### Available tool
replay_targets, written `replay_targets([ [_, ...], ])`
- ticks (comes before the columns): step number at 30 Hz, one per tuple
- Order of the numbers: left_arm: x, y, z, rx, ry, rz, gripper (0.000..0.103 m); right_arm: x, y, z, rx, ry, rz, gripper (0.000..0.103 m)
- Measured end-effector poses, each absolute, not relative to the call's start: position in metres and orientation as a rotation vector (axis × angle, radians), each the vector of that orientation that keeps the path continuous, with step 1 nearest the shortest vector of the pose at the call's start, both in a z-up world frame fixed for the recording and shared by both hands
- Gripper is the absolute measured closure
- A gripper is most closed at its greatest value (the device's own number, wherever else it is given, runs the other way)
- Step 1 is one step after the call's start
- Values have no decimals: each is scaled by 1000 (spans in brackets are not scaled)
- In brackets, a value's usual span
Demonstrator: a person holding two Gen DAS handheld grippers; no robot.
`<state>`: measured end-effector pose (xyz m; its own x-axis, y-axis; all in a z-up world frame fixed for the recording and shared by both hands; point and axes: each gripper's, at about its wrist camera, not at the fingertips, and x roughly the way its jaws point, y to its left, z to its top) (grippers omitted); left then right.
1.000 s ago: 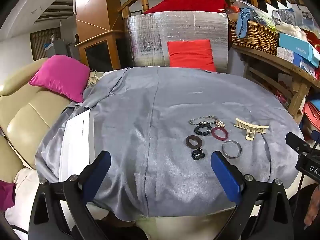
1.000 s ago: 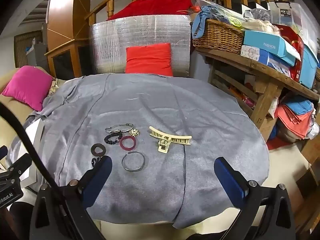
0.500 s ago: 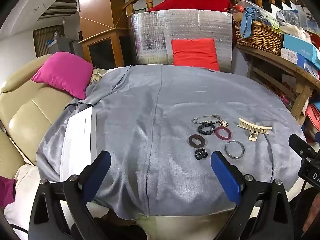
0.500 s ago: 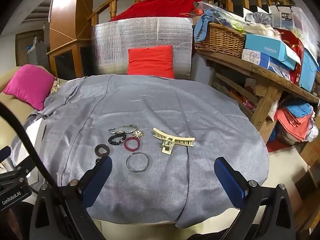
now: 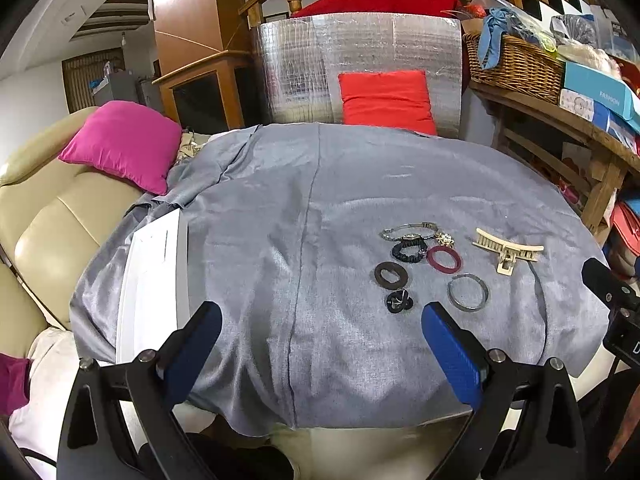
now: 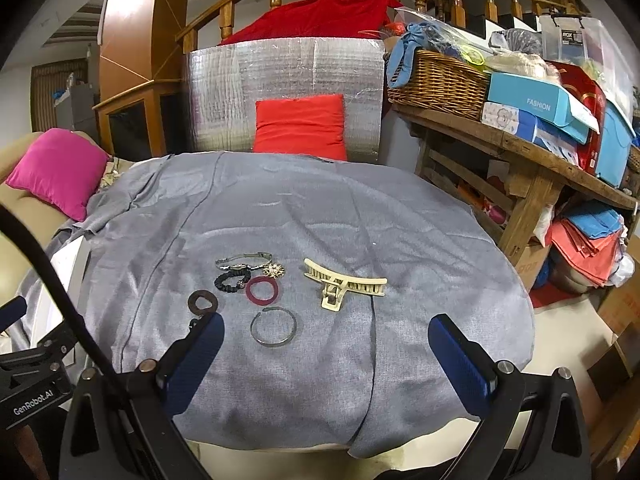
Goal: Organize jewelry
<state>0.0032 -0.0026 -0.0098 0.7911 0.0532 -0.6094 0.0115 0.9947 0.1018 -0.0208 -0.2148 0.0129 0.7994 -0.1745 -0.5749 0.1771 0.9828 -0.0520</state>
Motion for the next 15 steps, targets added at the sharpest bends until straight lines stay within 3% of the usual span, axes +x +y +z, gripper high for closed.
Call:
replay_targets([
  [15,10,6,-23,94,684,49,3,-18,-222,5,25,634,-196,0],
])
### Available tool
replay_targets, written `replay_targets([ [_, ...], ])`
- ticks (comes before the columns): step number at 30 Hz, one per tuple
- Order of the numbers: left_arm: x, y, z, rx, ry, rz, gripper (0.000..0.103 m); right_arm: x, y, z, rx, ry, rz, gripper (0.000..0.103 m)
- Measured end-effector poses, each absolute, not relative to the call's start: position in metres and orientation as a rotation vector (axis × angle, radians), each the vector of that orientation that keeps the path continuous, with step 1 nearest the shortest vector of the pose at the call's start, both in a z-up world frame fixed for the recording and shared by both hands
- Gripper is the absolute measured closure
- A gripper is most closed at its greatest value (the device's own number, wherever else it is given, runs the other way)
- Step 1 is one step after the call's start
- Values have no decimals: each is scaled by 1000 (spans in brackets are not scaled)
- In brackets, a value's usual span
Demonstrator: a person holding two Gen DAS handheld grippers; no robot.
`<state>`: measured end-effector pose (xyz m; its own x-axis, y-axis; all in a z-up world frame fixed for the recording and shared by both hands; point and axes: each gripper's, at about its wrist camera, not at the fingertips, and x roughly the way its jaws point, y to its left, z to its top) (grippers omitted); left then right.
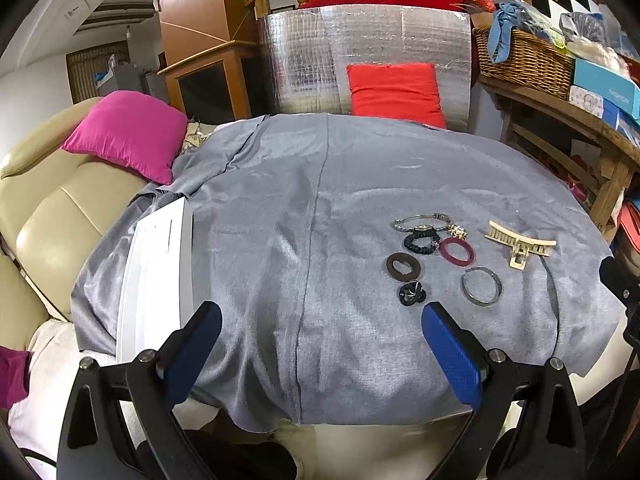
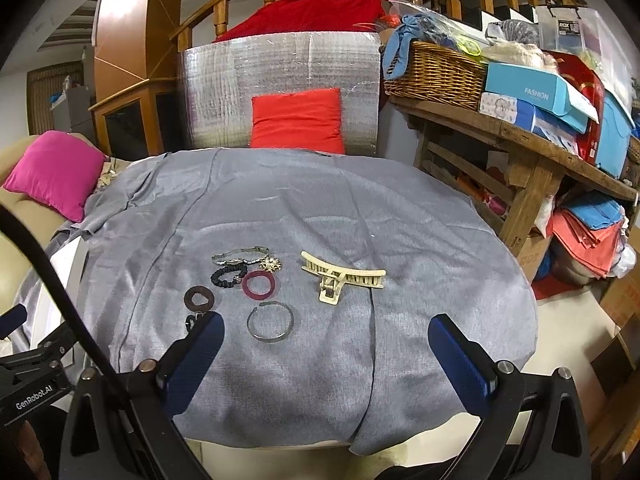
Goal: Organize jewelry
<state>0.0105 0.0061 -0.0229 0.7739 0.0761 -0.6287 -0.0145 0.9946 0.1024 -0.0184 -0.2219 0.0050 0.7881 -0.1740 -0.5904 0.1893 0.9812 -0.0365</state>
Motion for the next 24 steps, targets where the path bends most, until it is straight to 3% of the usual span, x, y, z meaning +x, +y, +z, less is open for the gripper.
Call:
replay_targets([
  [24,29,0,-32,119,688,48,3,-5,-244,-6,99,660,-186,0],
])
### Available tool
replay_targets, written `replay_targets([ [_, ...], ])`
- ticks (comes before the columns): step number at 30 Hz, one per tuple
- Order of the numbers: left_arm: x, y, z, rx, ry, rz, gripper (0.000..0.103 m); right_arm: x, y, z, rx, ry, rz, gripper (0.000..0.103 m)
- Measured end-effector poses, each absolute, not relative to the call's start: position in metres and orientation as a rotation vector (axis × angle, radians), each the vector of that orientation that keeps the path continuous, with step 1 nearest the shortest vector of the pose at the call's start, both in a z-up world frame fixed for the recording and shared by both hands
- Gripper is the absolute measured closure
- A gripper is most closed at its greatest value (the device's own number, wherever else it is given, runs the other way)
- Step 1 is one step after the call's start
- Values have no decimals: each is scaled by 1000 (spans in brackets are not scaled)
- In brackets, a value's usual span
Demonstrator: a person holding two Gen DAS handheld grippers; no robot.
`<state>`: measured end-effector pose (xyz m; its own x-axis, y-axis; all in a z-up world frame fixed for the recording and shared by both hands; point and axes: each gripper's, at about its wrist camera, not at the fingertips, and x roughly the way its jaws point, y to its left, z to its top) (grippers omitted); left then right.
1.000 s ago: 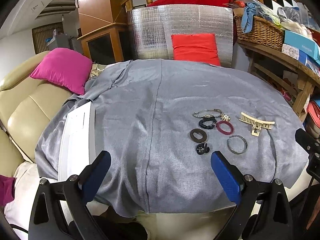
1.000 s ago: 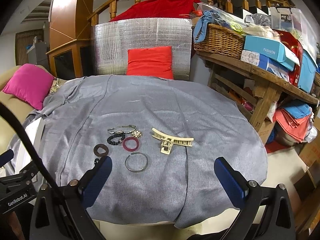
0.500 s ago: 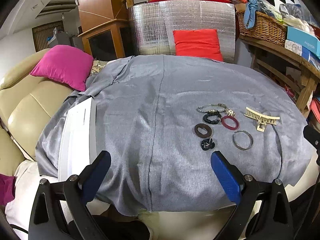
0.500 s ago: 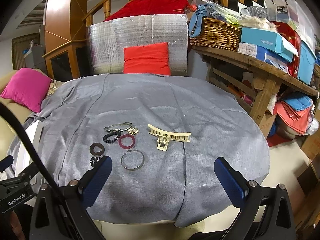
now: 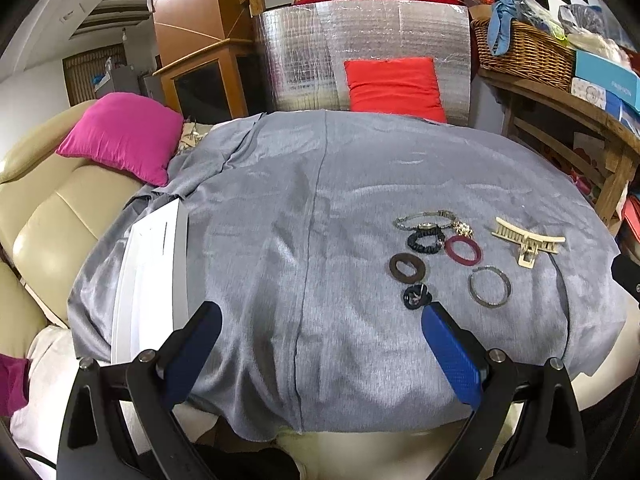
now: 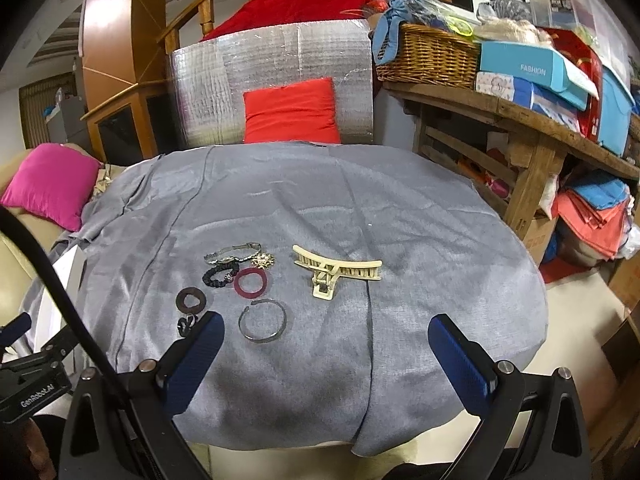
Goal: Organize jewelry
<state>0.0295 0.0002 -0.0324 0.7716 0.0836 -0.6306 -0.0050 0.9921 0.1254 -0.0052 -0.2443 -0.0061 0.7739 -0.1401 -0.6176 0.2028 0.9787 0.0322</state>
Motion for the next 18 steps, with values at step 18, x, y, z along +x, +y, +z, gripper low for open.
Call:
replay_targets([
  [18,107,-17,-61,133,623,14,3,47,-245,-31,57,686,-166,0],
])
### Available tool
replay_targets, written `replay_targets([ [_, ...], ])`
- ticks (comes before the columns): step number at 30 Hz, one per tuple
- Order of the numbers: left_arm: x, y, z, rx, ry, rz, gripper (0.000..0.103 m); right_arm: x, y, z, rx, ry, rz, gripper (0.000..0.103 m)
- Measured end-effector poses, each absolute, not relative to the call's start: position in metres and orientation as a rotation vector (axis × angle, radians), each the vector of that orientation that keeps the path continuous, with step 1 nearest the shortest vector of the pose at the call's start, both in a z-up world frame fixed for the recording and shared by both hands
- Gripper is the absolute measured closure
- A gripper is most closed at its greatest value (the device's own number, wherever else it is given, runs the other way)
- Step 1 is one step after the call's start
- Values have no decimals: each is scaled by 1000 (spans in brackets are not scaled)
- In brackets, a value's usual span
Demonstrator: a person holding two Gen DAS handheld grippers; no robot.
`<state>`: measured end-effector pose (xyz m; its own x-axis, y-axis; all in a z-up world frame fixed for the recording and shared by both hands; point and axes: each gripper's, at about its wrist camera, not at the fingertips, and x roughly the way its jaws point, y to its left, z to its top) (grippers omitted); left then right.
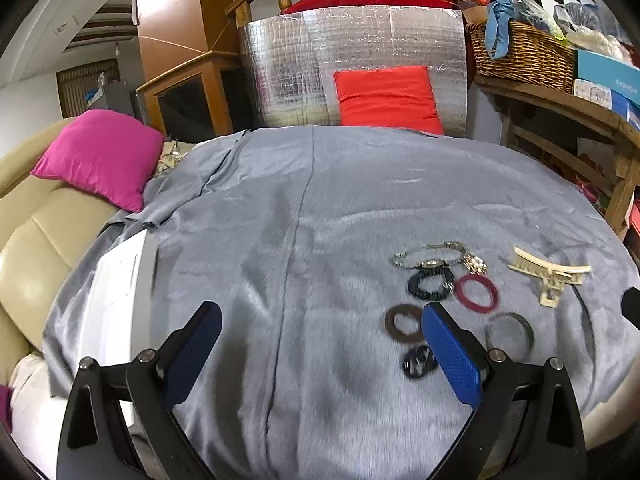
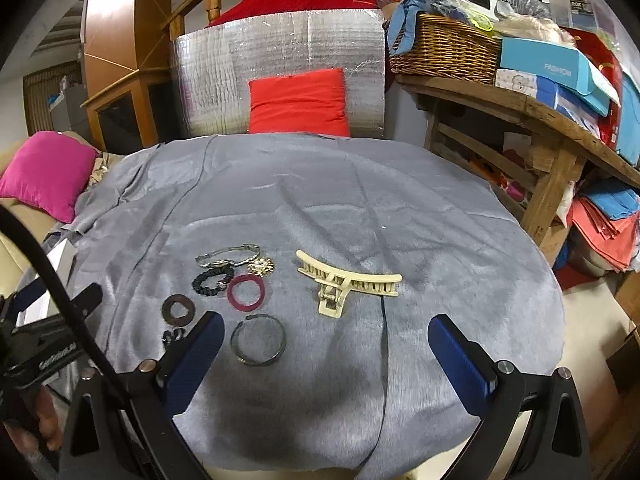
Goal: Organize jewelry
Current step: 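Grasp the small black hair tie with the left tool while the right tool grasps the beige claw clip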
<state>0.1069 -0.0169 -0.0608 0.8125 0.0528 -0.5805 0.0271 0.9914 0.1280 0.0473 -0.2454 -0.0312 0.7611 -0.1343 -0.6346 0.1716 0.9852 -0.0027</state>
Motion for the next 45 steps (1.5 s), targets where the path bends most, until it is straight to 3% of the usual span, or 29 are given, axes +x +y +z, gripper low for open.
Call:
replay_targets([
  [16,138,-3,-102,58,846,-71,3,113,-284,-81,341,863,-101,21],
  [36,142,-30,-131,49,984,-262,4,147,-314,-110,549,940,-82,23],
  [41,149,-33,-139,9,1024,-290,31,156,-309,-115,549,963,-84,30],
  [45,153,-40,-147,3,1054,-314,45,165,-306,-120,543,985,-104,34],
])
